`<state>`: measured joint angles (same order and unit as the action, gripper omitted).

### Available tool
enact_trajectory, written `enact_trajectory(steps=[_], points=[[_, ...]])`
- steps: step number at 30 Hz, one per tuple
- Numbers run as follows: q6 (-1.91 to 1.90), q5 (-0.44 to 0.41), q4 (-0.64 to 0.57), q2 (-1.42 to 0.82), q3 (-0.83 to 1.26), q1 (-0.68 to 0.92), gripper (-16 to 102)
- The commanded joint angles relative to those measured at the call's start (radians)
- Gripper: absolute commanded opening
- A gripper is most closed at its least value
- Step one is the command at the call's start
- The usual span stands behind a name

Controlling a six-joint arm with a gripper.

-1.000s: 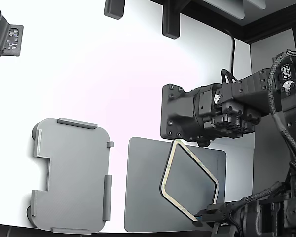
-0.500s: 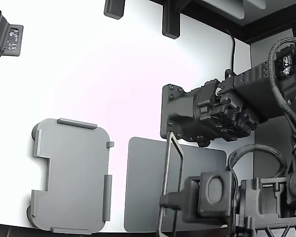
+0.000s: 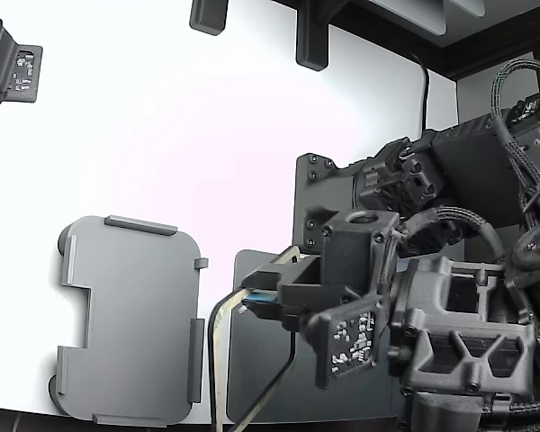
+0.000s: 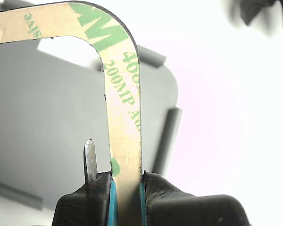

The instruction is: Grab top frame and put it into gray box.

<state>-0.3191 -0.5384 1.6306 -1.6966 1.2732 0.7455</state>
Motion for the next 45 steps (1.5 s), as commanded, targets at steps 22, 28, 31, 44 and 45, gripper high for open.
enact_trajectory(steps=[22, 28, 31, 44, 45], points=[[-1.844, 0.305, 0.025, 0.164, -0.054, -0.189, -13], [-1.825, 0.367, 0.026, 0.215, -0.043, -0.207, -13], [-1.801, 0.399, 0.026, 0.233, -0.009, -0.207, -13], [-1.825, 0.431, 0.026, 0.270, 0.017, -0.198, -13], [-1.830, 0.434, 0.026, 0.270, 0.018, -0.198, -13]])
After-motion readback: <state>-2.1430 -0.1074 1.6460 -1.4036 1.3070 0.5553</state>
